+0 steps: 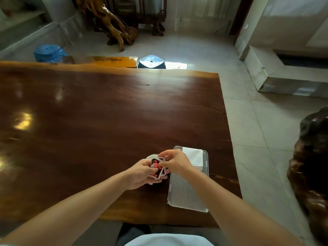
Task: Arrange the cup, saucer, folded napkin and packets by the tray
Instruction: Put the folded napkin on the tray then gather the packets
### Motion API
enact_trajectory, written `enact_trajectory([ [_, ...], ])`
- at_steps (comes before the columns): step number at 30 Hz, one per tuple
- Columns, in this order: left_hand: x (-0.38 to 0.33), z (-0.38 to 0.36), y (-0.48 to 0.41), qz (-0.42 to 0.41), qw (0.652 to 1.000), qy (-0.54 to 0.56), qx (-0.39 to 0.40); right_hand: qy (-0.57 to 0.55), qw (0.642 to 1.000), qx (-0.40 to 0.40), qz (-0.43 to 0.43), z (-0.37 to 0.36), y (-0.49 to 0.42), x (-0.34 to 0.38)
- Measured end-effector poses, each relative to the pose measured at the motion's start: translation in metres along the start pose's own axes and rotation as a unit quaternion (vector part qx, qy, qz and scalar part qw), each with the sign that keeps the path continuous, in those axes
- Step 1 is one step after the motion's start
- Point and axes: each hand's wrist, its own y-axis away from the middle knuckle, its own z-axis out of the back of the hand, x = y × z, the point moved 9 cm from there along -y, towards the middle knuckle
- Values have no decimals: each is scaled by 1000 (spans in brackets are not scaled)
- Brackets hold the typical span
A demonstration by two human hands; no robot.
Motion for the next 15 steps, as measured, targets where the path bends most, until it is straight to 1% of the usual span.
enact_trajectory([
  [4, -1, -4, -4, -9, 1000, 17, -4, -81, 995, -34, -39, 5, -1, -15],
  [8, 0, -12, -8, -15, 1000, 2, -14, -158, 984, -55, -68, 7, 5, -25],
  [10, 3, -16, -11, -9, 1000, 18, -15, -205, 975, -29, -86, 2, 10, -30],
  [13, 9, -25, -14, 7, 998, 60, -10, -258, 957, 39, -125, -4, 18, -43],
  [15, 14, -29, -15, 12, 998, 59, -12, -269, 951, 51, -144, -1, 23, -52],
])
